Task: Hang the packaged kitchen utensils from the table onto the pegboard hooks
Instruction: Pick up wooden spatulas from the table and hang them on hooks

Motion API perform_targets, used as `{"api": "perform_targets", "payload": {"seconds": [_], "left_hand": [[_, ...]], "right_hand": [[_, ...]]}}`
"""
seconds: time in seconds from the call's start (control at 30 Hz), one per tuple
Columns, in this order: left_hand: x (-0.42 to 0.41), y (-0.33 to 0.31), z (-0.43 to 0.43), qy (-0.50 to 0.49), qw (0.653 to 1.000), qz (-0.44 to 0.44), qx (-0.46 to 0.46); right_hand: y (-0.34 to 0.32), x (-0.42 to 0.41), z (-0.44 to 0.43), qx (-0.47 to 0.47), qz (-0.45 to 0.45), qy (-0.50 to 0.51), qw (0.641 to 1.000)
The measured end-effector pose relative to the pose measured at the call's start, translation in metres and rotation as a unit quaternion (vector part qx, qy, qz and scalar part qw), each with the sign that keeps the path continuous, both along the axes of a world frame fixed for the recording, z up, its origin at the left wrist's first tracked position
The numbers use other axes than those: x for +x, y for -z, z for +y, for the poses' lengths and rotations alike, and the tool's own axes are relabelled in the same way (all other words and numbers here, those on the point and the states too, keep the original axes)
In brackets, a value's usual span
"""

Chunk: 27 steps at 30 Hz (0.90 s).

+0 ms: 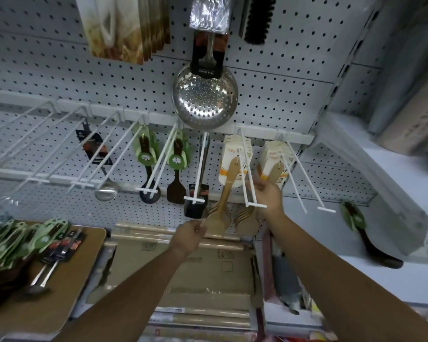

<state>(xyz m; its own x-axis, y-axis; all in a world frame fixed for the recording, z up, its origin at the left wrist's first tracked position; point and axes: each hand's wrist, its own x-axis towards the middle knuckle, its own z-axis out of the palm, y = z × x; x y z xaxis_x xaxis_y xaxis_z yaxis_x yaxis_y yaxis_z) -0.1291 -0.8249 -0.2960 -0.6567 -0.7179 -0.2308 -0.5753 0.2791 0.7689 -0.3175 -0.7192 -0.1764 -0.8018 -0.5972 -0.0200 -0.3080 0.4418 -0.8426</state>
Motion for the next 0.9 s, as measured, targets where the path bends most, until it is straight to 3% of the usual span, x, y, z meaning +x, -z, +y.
{"api": "perform_targets", "payload": {"seconds": [0.1, 0.23, 0.4, 0.6, 0.9], "left_hand": [[0.042, -0.008, -0.011, -0.03, 0.994, -0.06, -0.083], [0.11, -0.028, -0.015, -0.025, 0.963, -0.162, -0.213], [0.204, -0.055, 0.008, -0.077, 0.929, -0.258, -0.253], [0.31, -0.082, 0.041, -0.139, 0.9, -0.338, -0.238], [0.45, -0.094, 0.065, -0.245, 0.869, -0.367, -0.225]], "right_hand": [[0.007, 0.0, 0.017, 0.145, 0.113, -0.088, 0.979], [0.013, 0.023, 0.023, 0.272, 0.262, -0.27, 0.886], [0.026, 0.086, 0.004, 0.238, 0.358, -0.393, 0.813], [0.023, 0.195, -0.014, 0.191, 0.368, -0.493, 0.764], [0.015, 0.364, -0.059, 0.124, 0.378, -0.599, 0.695]]}}
